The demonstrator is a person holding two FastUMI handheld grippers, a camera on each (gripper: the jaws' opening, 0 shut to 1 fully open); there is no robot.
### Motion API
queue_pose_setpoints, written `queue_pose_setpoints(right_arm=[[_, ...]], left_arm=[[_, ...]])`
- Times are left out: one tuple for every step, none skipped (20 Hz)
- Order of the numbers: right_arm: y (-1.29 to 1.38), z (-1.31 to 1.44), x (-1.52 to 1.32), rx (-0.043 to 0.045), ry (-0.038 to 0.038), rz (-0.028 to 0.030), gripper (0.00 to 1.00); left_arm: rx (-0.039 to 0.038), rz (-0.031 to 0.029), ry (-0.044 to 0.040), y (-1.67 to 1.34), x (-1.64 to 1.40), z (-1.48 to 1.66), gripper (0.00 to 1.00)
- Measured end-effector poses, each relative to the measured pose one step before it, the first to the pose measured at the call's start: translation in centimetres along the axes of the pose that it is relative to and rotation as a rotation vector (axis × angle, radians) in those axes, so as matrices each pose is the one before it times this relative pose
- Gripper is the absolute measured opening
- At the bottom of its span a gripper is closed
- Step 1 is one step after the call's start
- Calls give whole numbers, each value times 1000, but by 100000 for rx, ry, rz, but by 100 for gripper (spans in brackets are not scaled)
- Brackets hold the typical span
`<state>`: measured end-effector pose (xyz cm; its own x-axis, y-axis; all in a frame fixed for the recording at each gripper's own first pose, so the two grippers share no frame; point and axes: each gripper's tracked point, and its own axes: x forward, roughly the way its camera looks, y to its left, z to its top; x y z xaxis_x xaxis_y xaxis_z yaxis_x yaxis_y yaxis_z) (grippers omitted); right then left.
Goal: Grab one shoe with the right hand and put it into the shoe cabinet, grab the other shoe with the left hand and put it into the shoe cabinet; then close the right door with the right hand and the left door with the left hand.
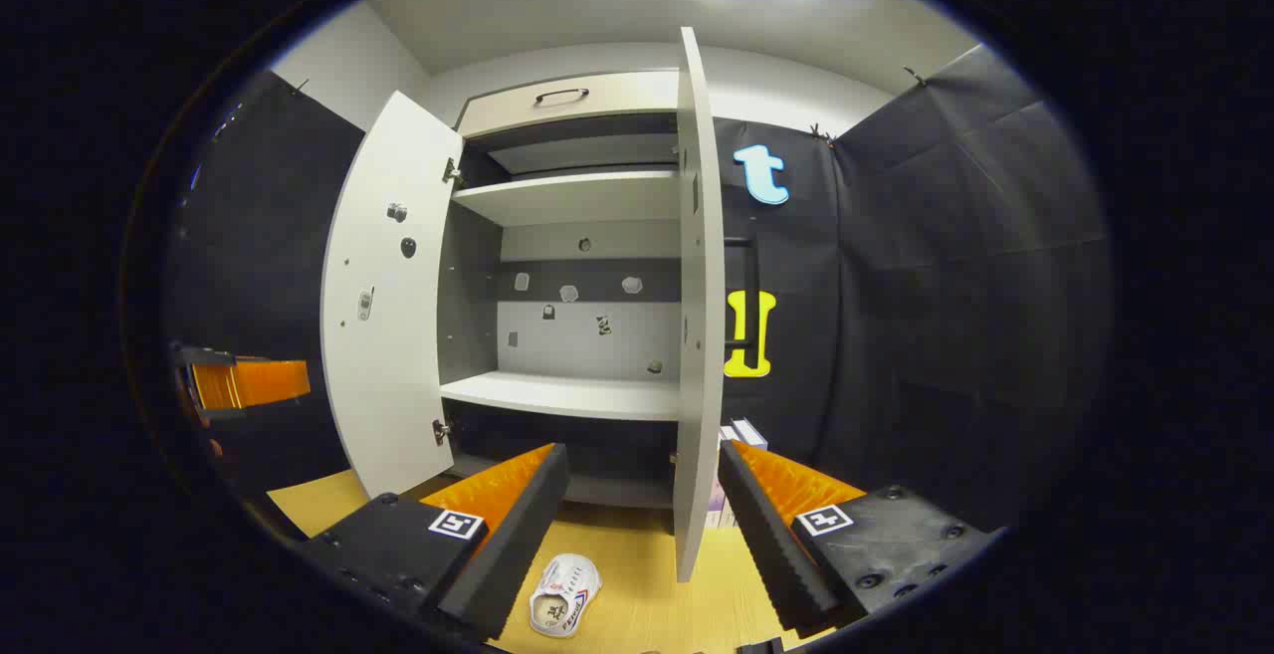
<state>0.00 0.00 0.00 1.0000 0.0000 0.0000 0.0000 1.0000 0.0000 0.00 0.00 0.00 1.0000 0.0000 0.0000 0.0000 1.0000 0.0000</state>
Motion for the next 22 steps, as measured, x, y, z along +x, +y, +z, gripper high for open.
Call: queue_pose_setpoints(right_arm=[[-73,-430,-24,-184,1745,666,98],[38,-71,3,361,477,214,98],[35,53,-84,835,-77,-276,98],[46,-49,-195,949,116,-439,98],[117,-303,-143,747,878,-733,98],[146,-495,-174,295,1296,-841,98],[185,-534,12,-208,1678,-1080,98],[220,-405,-22,-131,1581,-1245,98],[372,-316,77,349,1181,-1092,98],[503,-181,78,612,1308,-976,98],[558,-149,49,384,1157,-1103,98],[563,19,-133,-113,696,-1282,98],[639,364,-220,-429,-744,-798,98],[808,421,-201,-473,-1031,-504,98],[702,3,-177,-498,58,516,98],[823,-113,-208,-823,752,783,98],[551,-125,18,-1167,847,50,98],[222,-27,43,-805,519,-780,98],[346,-80,86,143,411,-698,98],[478,-143,76,937,804,-252,98],[510,-245,89,1166,1374,222,98],[518,-271,1,831,1456,300,98]], left_arm=[[1308,-66,63,-93,-179,-122,98],[1402,-721,1,-111,-79,-58,98],[1495,-535,14,8,-53,-233,98],[1120,-215,485,25,60,-257,98],[321,-510,888,-14,68,-507,98],[-488,-907,786,-102,94,-304,98],[-784,-1004,-41,32,32,-187,99],[-357,-750,-320,221,9,-80,99],[109,-479,-27,485,-3,-279,99],[215,-483,448,508,73,-252,99],[-169,-579,899,681,141,-448,99],[-476,-1283,937,648,62,-299,99],[-300,-1662,739,552,73,-339,99],[422,-1250,277,855,12,-209,99],[914,-371,132,942,150,-253,99],[1367,-94,-358,892,33,-70,99],[1280,-234,-469,738,35,-207,99],[822,-113,-155,678,-7,-279,99],[46,-157,-956,652,138,-270,98],[-531,-1237,-868,262,181,-234,98],[-408,-991,371,86,216,-594,99],[-201,-197,1168,310,176,-383,99]])
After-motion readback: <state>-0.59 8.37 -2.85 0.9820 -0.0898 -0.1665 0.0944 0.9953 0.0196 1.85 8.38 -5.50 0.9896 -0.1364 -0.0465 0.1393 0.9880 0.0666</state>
